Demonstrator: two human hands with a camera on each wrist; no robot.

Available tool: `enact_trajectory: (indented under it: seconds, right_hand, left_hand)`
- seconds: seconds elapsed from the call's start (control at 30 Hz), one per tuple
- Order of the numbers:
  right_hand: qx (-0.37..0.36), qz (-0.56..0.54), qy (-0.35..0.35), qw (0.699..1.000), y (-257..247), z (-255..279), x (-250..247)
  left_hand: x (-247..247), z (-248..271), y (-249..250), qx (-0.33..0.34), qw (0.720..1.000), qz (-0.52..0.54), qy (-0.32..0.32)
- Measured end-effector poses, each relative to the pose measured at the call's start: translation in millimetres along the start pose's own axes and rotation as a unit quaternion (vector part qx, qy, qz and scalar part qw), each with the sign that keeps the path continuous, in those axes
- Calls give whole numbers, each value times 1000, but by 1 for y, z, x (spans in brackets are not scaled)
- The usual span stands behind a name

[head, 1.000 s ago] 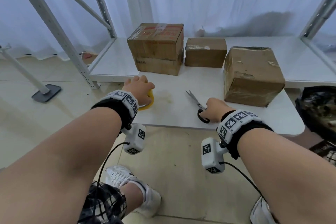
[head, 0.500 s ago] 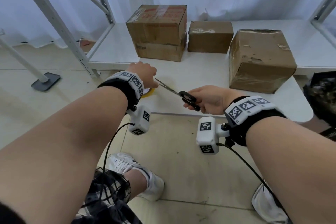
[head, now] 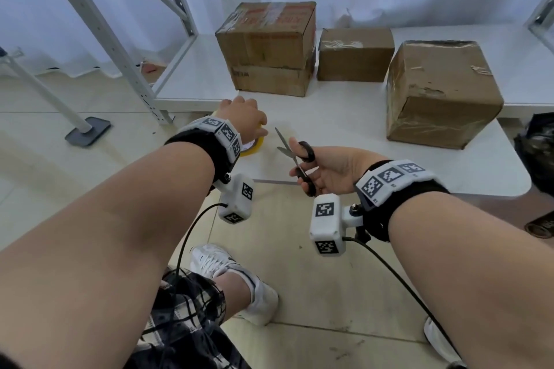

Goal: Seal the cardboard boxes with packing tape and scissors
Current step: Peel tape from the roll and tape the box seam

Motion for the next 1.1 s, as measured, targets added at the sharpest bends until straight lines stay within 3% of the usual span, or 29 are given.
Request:
enact_trajectory:
  seconds: [0.2, 0.4, 0.6, 0.7, 0.8, 0.93, 1.1]
  right_hand:
    - [-33, -62, -5, 998, -5, -23, 16]
    - [-73, -64, 47, 994, -12, -47, 10]
    - [-93, -90, 27, 991, -8, -54, 2]
    - [-91, -88, 11, 992, -8, -54, 4]
    - [-89, -81, 3, 993, -10, -54, 3]
    - [-91, -73, -8, 993, -10, -55, 2]
    - [-99, -63, -10, 993, -13, -54, 4]
  left_hand:
    - [-1, -11, -2, 4, 999, 24, -21]
    - [-5, -31, 11, -3, 998, -4, -69]
    - [16, -75, 4, -29, 984, -51, -167]
    - [5, -70, -1, -60, 976, 26, -208]
    - [-2, -73, -1, -66, 975, 43, -207]
    - [12, -78, 1, -89, 967, -44, -236]
    - [6, -70, 2, -101, 971, -49, -210]
Point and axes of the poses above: each hand's wrist, its own z-axis away from the middle knuckle, its own x-axis out of the palm, y = z × x, the point moved 7 cm from there along -z, towards the middle knuckle, and after that the axes turned 7 degrees about -x, right-handed, at the moved point
